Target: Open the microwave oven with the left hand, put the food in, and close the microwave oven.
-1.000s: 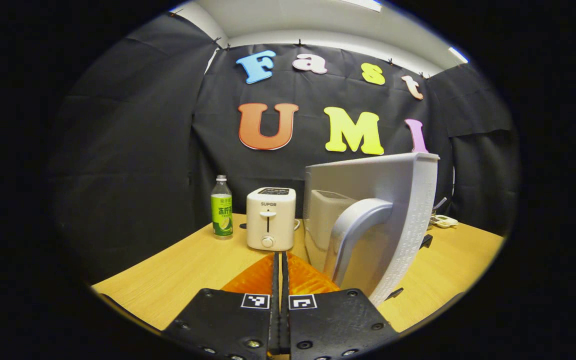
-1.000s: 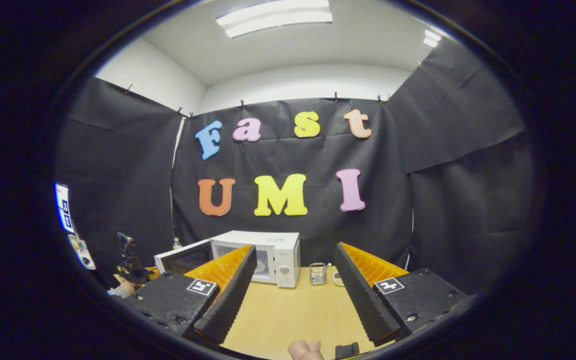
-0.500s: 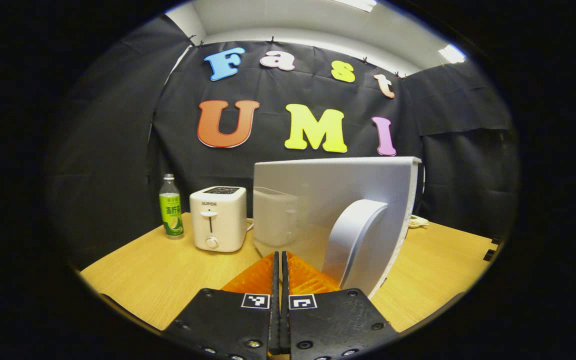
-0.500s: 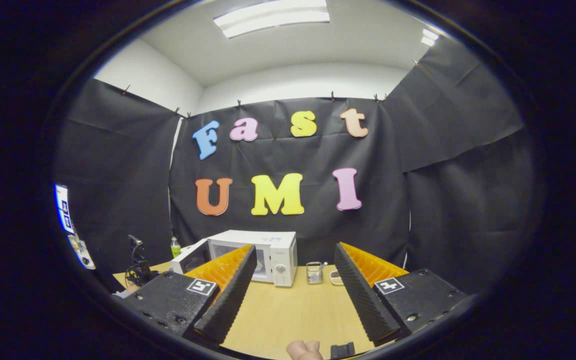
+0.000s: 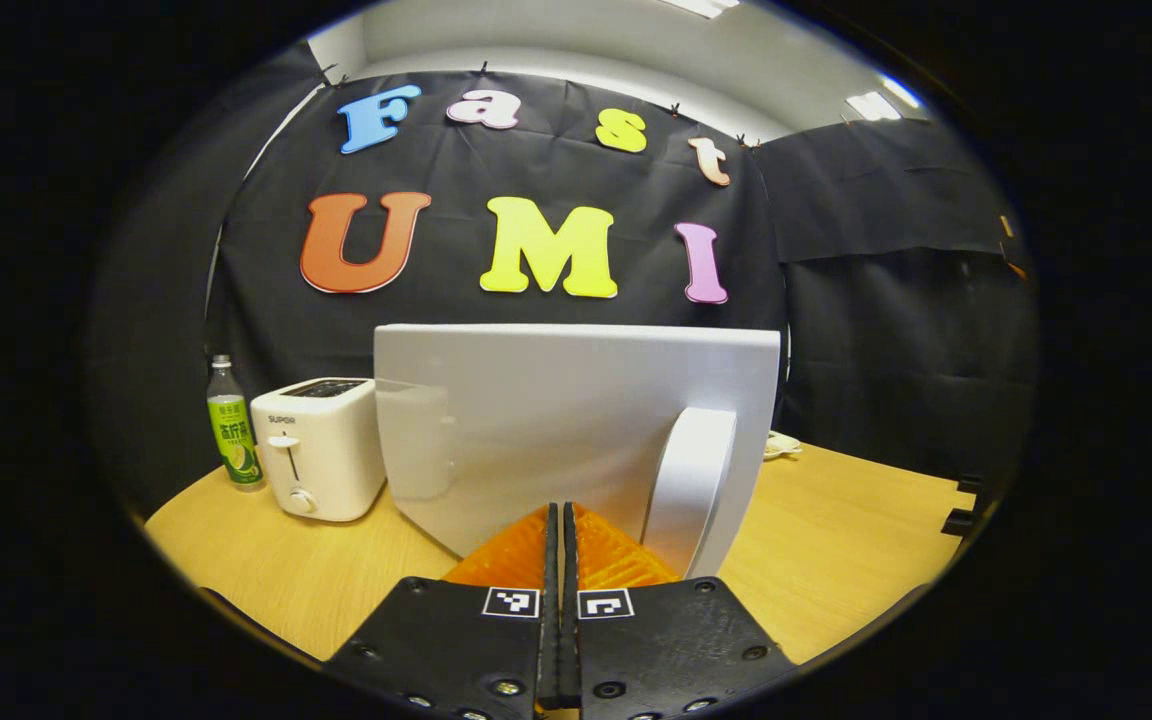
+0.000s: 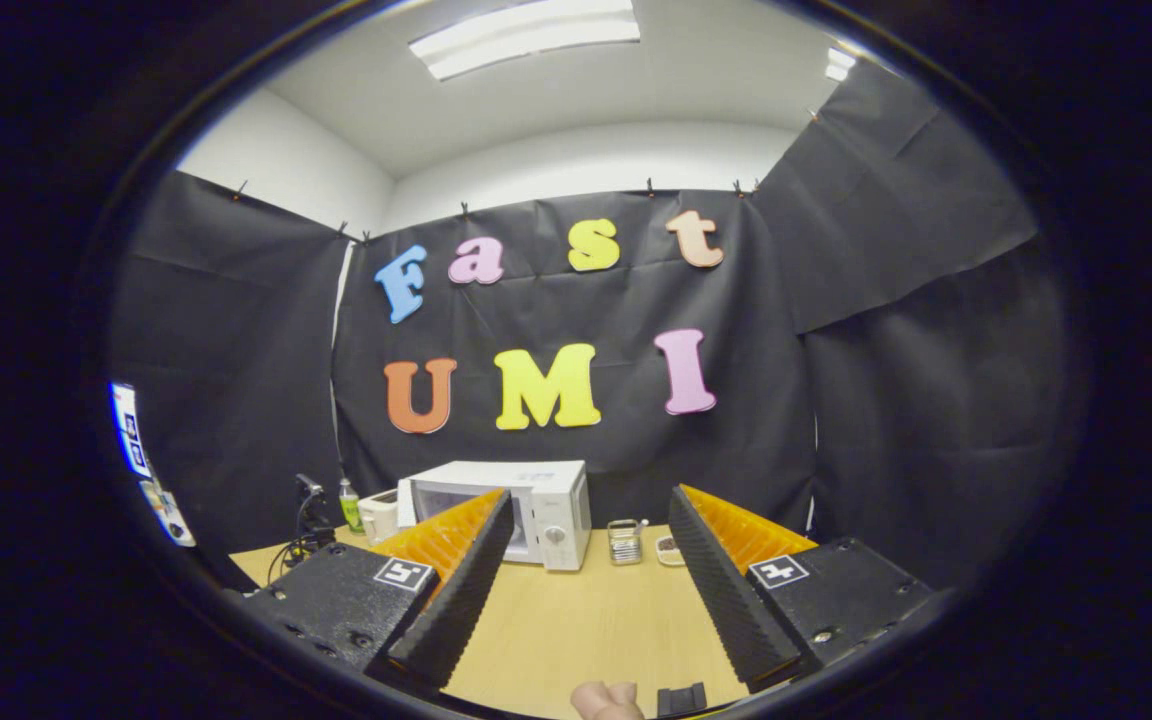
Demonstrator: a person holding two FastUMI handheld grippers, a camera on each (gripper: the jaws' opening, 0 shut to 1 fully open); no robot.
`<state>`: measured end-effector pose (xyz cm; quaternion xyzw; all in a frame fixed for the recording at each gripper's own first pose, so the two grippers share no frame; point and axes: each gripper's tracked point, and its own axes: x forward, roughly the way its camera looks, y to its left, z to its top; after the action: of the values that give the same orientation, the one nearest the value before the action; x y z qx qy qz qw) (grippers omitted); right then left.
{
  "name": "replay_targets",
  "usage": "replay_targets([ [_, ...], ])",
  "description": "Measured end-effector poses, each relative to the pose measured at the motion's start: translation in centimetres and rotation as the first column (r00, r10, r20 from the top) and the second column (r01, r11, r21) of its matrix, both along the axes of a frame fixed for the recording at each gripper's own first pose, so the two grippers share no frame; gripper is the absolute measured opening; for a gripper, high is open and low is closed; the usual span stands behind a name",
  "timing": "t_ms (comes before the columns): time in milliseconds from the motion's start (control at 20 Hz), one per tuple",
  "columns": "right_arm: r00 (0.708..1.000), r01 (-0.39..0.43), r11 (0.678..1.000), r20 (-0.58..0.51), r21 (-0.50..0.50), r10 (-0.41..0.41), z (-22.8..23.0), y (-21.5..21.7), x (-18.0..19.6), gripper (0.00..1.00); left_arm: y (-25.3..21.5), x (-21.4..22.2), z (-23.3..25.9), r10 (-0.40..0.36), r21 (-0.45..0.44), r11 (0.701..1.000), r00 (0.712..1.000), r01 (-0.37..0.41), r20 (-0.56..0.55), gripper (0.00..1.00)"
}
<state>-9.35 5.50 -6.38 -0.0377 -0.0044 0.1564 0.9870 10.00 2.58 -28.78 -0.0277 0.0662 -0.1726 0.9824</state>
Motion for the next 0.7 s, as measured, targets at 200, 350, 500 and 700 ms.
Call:
replay_targets([
  [200, 1.0, -0.01, 1.0, -0.019, -0.01, 0.009, -0.7, -0.6, 0.6, 0.99, -3.0, 2.3, 0.8, 0.001, 0.02, 1.0, 0.999, -0.001, 0.039, 0.0],
  [350, 0.999, 0.004, 1.0, -0.033, -0.021, -0.005, -1.0, -1.4, 1.5, 0.99, -5.7, 3.9, 0.3, -0.019, 0.053, 0.998, 1.0, 0.017, 0.023, 0.0],
  [500, 0.999, 0.026, 0.999, -0.032, -0.029, -0.027, -1.0, -2.3, 2.3, 1.0, -7.5, 5.9, 0.2, -0.003, 0.067, 0.998, 1.0, 0.002, 0.016, 0.0],
  [700, 0.998, 0.032, 0.998, -0.054, -0.058, -0.035, -1.7, -2.6, 3.7, 0.89, -9.7, 9.1, 0.2, 0.019, 0.051, 0.998, 1.0, -0.02, 0.009, 0.0],
])
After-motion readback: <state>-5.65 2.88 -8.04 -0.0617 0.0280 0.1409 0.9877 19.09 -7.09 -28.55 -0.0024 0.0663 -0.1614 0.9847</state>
